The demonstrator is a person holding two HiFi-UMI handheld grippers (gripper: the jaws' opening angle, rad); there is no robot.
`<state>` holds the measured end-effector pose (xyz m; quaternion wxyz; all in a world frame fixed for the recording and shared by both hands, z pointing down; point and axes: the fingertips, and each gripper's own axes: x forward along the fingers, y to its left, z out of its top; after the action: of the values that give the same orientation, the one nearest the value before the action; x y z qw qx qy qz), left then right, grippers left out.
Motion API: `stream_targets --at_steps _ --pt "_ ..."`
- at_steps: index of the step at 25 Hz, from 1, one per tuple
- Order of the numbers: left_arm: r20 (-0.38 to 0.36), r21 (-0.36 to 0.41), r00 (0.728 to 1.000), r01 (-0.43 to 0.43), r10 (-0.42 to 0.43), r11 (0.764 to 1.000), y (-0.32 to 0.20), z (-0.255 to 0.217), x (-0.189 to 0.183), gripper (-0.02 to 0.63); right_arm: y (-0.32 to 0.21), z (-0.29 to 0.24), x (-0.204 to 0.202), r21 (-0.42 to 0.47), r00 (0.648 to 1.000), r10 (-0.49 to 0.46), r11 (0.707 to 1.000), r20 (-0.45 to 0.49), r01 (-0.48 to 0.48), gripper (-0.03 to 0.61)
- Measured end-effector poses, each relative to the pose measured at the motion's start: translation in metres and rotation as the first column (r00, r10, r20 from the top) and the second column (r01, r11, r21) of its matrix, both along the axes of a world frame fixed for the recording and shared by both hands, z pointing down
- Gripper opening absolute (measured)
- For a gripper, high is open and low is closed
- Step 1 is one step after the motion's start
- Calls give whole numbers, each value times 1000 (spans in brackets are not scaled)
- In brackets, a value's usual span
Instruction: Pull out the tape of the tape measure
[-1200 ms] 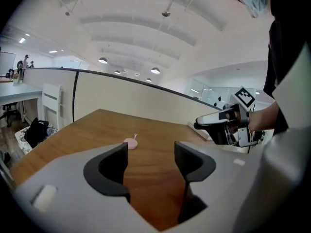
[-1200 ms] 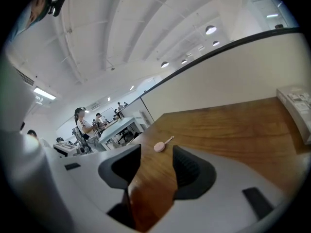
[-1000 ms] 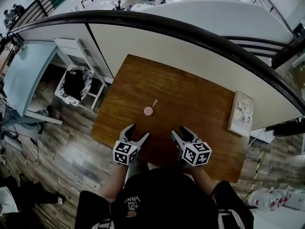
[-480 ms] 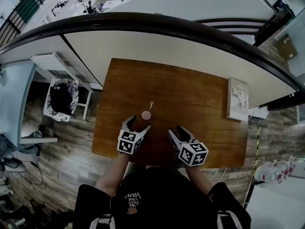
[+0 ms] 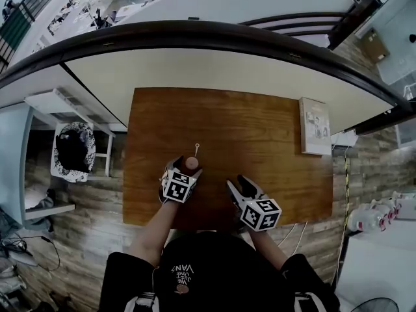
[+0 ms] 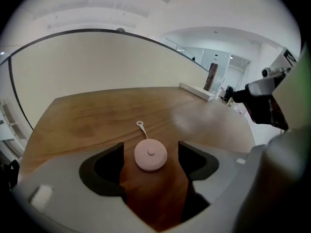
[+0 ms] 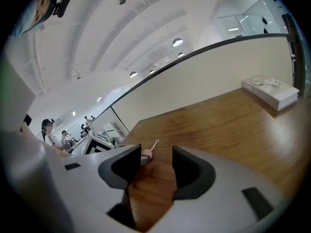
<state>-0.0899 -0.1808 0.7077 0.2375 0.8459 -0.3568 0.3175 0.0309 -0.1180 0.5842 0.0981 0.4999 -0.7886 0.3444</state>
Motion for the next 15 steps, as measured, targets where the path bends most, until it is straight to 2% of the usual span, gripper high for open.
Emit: stream_targets --at_steps 4,11,13,15 --pt "65 -40 997 -27 30 999 1 13 3 336 -2 -1 8 3 1000 11 1000 -4 -11 189" --pt "114 -11 993 -33 34 999 0 17 0 324 -6 -2 15 11 1000 -5 1000 -7 5 189" --pt "116 -3 992 -43 43 999 1 17 0 294 -7 -1 15 10 1000 -14 1000 -6 14 189" --pt "119 1 992 -47 47 999 3 16 1 224 -7 -1 14 9 1000 -25 1000 -4 25 189"
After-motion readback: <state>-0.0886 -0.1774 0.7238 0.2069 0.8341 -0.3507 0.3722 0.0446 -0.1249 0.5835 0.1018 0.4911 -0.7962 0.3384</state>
